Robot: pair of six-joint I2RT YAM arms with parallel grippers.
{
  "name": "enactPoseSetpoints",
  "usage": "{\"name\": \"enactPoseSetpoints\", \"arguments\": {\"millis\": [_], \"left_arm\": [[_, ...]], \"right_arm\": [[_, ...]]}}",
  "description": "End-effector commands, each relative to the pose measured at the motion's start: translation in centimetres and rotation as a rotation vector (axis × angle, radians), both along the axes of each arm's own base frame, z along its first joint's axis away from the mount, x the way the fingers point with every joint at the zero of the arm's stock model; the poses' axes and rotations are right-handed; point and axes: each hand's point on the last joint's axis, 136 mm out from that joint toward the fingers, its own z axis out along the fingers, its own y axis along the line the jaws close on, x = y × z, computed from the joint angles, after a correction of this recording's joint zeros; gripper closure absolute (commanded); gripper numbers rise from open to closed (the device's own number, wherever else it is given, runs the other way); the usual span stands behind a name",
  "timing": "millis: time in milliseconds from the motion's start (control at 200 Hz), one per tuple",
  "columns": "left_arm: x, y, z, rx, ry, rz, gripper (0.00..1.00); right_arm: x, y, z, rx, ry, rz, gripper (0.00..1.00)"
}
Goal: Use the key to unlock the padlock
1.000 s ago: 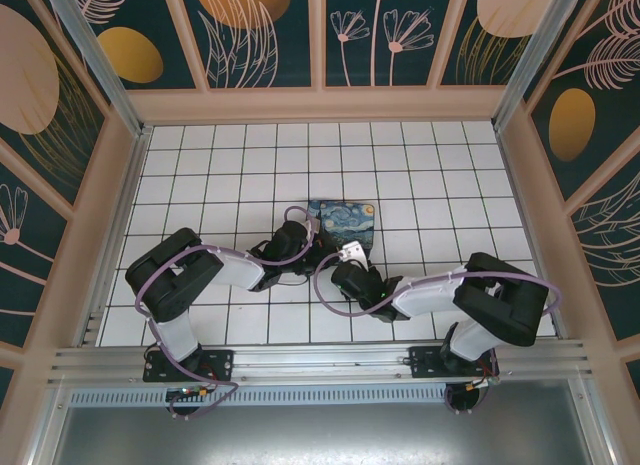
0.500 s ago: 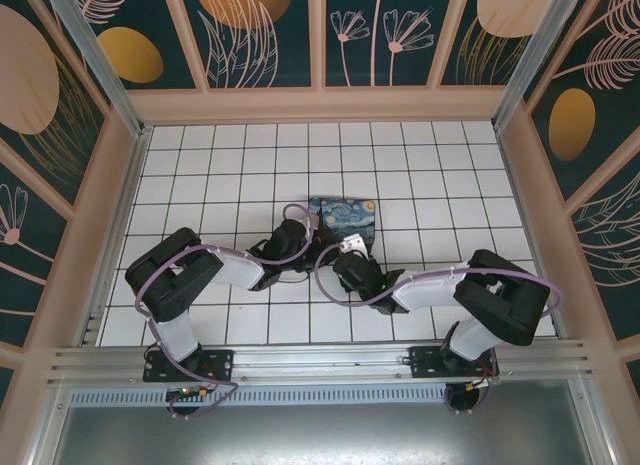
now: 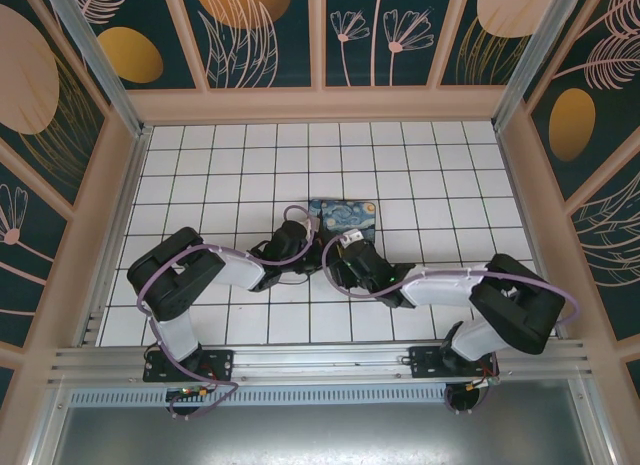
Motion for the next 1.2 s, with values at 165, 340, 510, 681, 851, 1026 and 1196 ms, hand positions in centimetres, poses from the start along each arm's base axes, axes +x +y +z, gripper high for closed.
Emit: {"name": "enactPoseSetpoints", "arguments": {"millis": [165,340,510,681,851,1026,1196], "left_arm": [[-0.8,-0.2,-0.3,-0.001,0.009,-0.035,0.85],[-1.0,0.0,-0.6,0.008,0.01,-0.037,0.66],[-1.2,0.3,-0.5,0.011,0.002,-0.038,0.46],[-1.5,1.1,0.3,0.025,-0.015,-0.03,0.27],[-1.8,2.1,2.1,0.031,-0.048,-0.013,0.17],[-1.5,2.9,3.4,0.068,-0.084,0.013,0.07],[-0.7,3.5,4.5,0.107,-0.12,0.037,0.01]], "right_arm": [[-1.2,-1.3,1.6,0.238,0.074,-0.043,0.38],[-1.2,-2.5,2.8,0.405,0.102,-0.102,0.34],[-0.8,-2.6,3.5,0.507,0.126,-0.126,0.33],[-0.1,-2.4,4.3,0.586,0.141,-0.135,0.33],[1.6,-1.9,5.1,0.63,0.148,-0.138,0.33],[4.2,-1.3,5.4,0.631,0.148,-0.148,0.33],[4.7,-0.9,5.8,0.644,0.158,-0.119,0.34]]}}
